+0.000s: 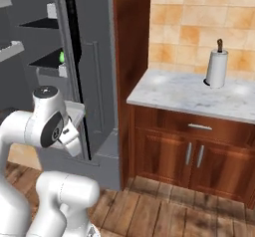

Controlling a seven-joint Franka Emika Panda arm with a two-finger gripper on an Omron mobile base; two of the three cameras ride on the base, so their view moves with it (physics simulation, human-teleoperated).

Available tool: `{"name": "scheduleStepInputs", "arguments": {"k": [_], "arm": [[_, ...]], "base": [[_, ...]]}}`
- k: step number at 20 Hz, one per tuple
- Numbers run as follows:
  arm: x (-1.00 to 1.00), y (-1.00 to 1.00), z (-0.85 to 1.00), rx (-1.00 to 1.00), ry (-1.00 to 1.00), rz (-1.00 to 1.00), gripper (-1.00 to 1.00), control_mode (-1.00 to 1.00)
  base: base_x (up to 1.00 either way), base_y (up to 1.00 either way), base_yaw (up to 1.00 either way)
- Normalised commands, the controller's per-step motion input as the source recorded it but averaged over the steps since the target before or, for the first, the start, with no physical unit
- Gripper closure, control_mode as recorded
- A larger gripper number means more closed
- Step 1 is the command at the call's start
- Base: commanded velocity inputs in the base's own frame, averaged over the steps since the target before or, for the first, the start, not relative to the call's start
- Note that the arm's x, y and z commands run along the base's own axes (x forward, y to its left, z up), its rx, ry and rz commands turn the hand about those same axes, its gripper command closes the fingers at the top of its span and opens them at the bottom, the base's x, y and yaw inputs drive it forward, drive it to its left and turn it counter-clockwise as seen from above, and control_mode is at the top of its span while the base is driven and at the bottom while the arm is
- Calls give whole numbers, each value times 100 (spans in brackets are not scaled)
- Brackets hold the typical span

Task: Place the tupperware on the top shelf of the fridge. Make space for the tupperware among the existing items by rearranging them on the shelves if needed. Close the fridge door when finished.

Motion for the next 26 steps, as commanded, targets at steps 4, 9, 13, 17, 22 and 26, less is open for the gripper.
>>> {"name": "scheduleStepInputs", "arguments": {"k": [4,9,13,17,22,26], "arm": [[0,0,0,0,0,0,100,100],[0,0,0,0,0,0,100,100],[0,0,0,0,0,0,100,100],[0,0,0,0,0,0,100,100],[0,0,0,0,0,0,100,100],[0,0,0,0,0,0,100,100]], "base": [[-11,100,6],[6,79,-1],[0,0,0],[0,0,0],[0,0,0],[13,0,0]]}}
